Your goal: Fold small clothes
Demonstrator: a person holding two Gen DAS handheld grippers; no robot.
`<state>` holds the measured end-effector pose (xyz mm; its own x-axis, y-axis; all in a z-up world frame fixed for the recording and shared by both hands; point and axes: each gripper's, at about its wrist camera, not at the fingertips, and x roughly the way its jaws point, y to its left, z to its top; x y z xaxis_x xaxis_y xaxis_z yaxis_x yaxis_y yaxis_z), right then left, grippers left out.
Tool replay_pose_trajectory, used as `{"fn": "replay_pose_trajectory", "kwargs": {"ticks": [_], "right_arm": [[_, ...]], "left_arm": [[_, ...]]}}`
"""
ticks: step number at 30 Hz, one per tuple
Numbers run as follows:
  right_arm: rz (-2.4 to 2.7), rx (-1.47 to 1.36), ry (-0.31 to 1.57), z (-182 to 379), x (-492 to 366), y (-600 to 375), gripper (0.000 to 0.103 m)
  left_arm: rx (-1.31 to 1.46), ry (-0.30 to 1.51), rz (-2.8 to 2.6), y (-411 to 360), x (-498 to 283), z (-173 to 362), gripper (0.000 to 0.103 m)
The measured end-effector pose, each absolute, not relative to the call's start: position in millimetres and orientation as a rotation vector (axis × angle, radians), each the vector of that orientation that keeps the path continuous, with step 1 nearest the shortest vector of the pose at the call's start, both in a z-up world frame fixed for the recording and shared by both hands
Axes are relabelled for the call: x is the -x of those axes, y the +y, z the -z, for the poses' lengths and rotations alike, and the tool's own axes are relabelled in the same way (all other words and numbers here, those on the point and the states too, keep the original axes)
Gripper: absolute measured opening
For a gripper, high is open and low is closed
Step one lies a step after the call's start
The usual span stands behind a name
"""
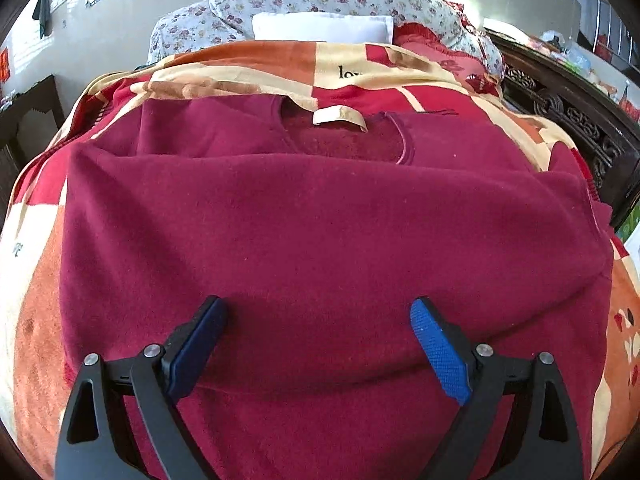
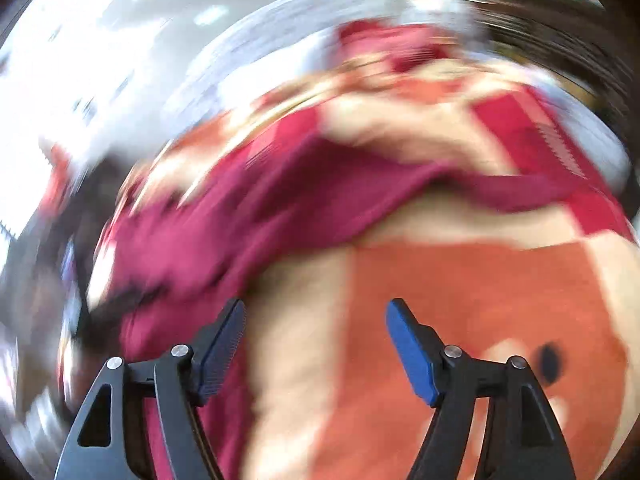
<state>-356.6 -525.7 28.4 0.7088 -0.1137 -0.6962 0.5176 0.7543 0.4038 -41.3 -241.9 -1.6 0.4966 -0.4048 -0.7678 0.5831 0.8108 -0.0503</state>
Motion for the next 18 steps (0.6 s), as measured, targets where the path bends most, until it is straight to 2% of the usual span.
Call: {"fn": "replay_pose_trajectory", "kwargs": {"ticks": [5,11,12,13,14,15,16,18], "right_arm": [[0.646,-0.779,0.672,-2,365,-621,0.077],[0.671,-0.965,0.603,38,354,-676,0.075],[0.681,-0.966,0.581,42,351,-681,0.071],[0.692,-0.961,0.551,45,347,-685,0.054],[0.696,-0.961,0.545,50,348,-691,0.028],[0.704,-0.971,0.545,53,350,-695,0.015],[0.706,-0.981,0.538,56,353,-696,0.007],[0.689,-0.966,0.482,41,363,-692,0.007]], "left_arm": [[-0.223,0.853,0.609,-242,42,5,0.098],[-0.216,0.857,0.620,-243,40,7,0.102],[-0.212,0.859,0.622,-243,39,7,0.103],[-0.212,0.859,0.623,-242,39,7,0.103],[-0.213,0.858,0.622,-242,39,7,0.103],[-0.213,0.857,0.623,-242,39,7,0.103],[-0.212,0.859,0.623,-242,39,7,0.103],[-0.208,0.861,0.626,-242,39,7,0.103]]}}
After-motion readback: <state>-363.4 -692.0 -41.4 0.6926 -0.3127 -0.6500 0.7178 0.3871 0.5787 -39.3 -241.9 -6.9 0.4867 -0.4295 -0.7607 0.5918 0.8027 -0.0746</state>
